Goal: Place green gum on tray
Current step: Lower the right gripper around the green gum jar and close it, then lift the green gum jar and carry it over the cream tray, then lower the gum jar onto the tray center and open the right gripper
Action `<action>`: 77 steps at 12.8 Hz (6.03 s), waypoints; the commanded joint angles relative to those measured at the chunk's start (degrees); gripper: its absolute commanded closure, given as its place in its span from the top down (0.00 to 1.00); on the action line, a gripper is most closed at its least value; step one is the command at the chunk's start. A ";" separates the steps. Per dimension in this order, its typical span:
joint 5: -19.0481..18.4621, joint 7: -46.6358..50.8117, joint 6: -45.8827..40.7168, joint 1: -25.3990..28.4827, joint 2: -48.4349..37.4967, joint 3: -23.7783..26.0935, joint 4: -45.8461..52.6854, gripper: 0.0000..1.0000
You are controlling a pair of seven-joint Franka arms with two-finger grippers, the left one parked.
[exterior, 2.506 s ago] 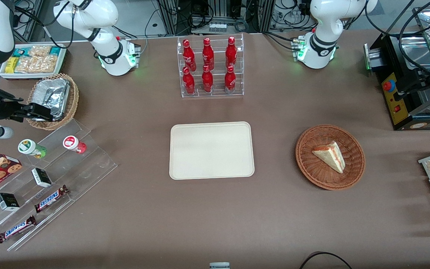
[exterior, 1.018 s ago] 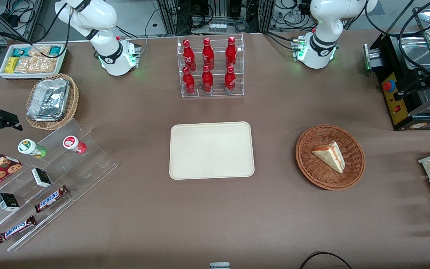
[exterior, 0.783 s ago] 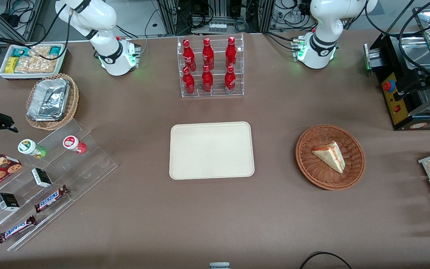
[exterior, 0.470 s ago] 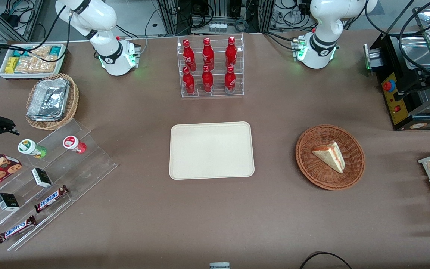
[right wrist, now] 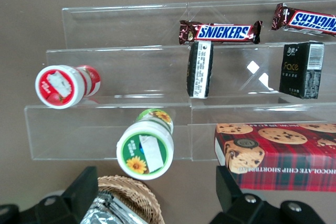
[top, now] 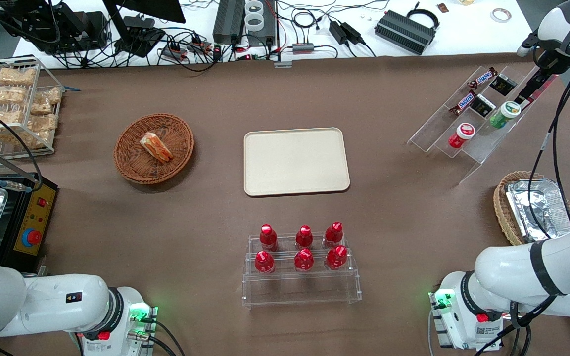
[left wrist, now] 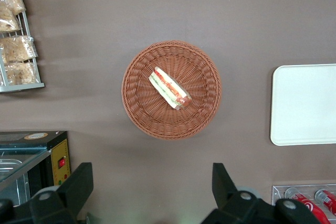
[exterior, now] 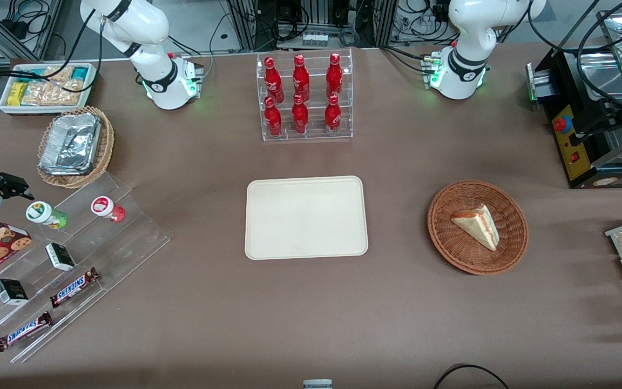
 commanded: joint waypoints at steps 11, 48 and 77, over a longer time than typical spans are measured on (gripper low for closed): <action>2.07 -0.84 9.63 -0.56 -1.56 0.04 -9.74 1.00; 2.25 68.72 -6.20 36.42 -2.18 1.09 -1.92 0.00; 5.68 115.18 9.89 61.14 33.60 1.36 24.71 0.00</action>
